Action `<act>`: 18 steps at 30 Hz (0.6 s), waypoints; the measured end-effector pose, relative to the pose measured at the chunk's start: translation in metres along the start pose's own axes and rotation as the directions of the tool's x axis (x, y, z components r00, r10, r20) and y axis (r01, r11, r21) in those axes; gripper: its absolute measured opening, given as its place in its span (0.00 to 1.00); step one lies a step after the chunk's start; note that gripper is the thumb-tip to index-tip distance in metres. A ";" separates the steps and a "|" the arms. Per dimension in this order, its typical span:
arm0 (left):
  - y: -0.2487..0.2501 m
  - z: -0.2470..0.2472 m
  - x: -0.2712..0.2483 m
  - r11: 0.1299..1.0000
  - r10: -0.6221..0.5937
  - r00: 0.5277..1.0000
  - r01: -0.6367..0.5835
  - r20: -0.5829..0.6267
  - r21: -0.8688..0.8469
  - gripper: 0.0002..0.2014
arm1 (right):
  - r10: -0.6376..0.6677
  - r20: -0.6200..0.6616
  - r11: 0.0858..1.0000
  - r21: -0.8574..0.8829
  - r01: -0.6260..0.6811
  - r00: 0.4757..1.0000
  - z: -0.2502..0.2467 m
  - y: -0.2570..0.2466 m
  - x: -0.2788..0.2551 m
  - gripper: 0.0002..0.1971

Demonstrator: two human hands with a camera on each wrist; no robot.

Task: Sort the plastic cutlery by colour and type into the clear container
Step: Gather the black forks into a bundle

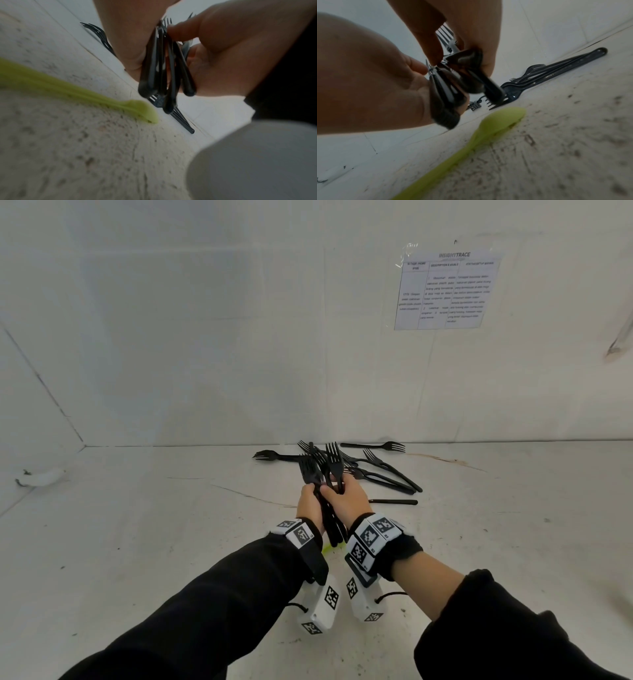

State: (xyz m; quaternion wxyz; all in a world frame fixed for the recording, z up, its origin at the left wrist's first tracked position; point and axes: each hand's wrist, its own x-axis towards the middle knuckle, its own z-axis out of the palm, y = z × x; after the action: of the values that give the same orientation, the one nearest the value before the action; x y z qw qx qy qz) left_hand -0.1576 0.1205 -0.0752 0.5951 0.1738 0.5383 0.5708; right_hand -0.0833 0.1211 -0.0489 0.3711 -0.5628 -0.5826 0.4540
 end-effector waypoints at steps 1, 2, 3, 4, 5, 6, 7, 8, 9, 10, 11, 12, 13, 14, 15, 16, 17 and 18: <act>-0.003 -0.001 -0.001 1.000 0.001 1.000 -0.001 0.017 0.009 0.20 | 0.002 -0.004 1.000 0.002 -0.002 1.000 -0.001 0.001 -0.002 0.13; -0.003 -0.001 -0.005 1.000 0.004 1.000 -0.004 0.017 0.022 0.18 | 0.008 -0.010 1.000 0.009 -0.008 1.000 -0.001 0.002 -0.003 0.12; -0.005 0.000 -0.006 0.999 0.017 1.000 -0.017 0.006 0.032 0.17 | 0.017 -0.015 1.000 0.018 -0.017 1.000 -0.003 0.003 -0.005 0.12; -0.007 -0.001 -0.008 0.999 0.029 1.000 -0.029 0.010 0.037 0.17 | 0.025 -0.016 0.999 0.032 -0.025 1.000 -0.004 0.004 -0.007 0.12; -0.010 -0.001 -0.009 0.998 0.048 0.999 -0.048 0.011 0.039 0.16 | 0.028 -0.012 0.998 0.050 -0.027 1.000 -0.006 0.005 -0.009 0.12; -0.011 -0.001 -0.012 0.998 0.052 0.999 -0.053 0.012 0.035 0.16 | 0.026 -0.002 0.997 0.067 -0.026 1.000 -0.007 0.006 -0.011 0.11; -0.012 -0.001 -0.016 0.998 0.052 0.999 -0.052 0.013 0.031 0.16 | 0.025 0.011 0.997 0.079 -0.026 1.000 -0.008 0.007 -0.014 0.10; -0.014 -0.001 -0.019 0.998 0.058 0.998 -0.058 0.008 0.033 0.16 | 0.025 0.026 0.996 0.083 -0.027 0.999 -0.008 0.008 -0.016 0.07; -0.016 -0.002 -0.021 0.996 0.073 0.997 -0.073 0.003 0.046 0.16 | 0.032 0.040 0.996 0.086 -0.035 0.999 -0.008 0.008 -0.020 0.05; -0.018 -0.002 -0.024 0.993 0.092 0.996 -0.091 -0.012 0.073 0.15 | 0.041 0.051 0.995 0.088 -0.046 0.998 -0.008 0.009 -0.023 0.03; -0.020 -0.003 -0.026 0.988 0.114 0.993 -0.110 -0.026 0.104 0.15 | 0.046 0.057 0.995 0.088 -0.051 0.997 -0.009 0.010 -0.025 0.02; -0.021 -0.003 -0.028 0.986 0.123 0.992 -0.118 -0.039 0.121 0.14 | 0.042 0.056 0.995 0.087 -0.047 0.998 -0.009 0.011 -0.028 0.02; -0.022 -0.004 -0.030 0.984 0.128 0.990 -0.120 -0.053 0.132 0.14 | 0.036 0.048 0.995 0.093 -0.040 0.998 -0.010 0.012 -0.031 0.02; -0.023 -0.004 -0.032 0.983 0.129 0.989 -0.120 -0.066 0.137 0.13 | 0.033 0.035 0.994 0.106 -0.037 0.999 -0.012 0.013 -0.034 0.02; -0.023 -0.004 -0.036 0.984 0.125 0.989 -0.114 -0.075 0.137 0.13 | 0.028 0.025 0.992 0.119 -0.031 0.999 -0.015 0.014 -0.038 0.02; -0.024 -0.004 -0.039 0.986 0.119 0.990 -0.109 -0.075 0.129 0.13 | 0.017 0.022 0.992 0.122 -0.020 1.000 -0.018 0.015 -0.041 0.04; -0.025 -0.004 -0.043 0.987 0.116 0.991 -0.108 -0.070 0.115 0.13 | 0.007 0.029 0.993 0.118 -0.011 1.000 -0.020 0.016 -0.044 0.07; -0.026 -0.004 -0.047 0.988 0.122 0.991 -0.115 -0.063 0.101 0.14 | 0.002 0.040 0.994 0.113 -0.006 0.999 -0.023 0.016 -0.048 0.09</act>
State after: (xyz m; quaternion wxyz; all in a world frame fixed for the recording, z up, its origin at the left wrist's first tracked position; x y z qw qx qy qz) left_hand -0.1373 0.0712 -0.0772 0.5320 0.2144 0.5743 0.5841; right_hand -0.0524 0.0757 -0.0533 0.3895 -0.5330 -0.5622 0.4981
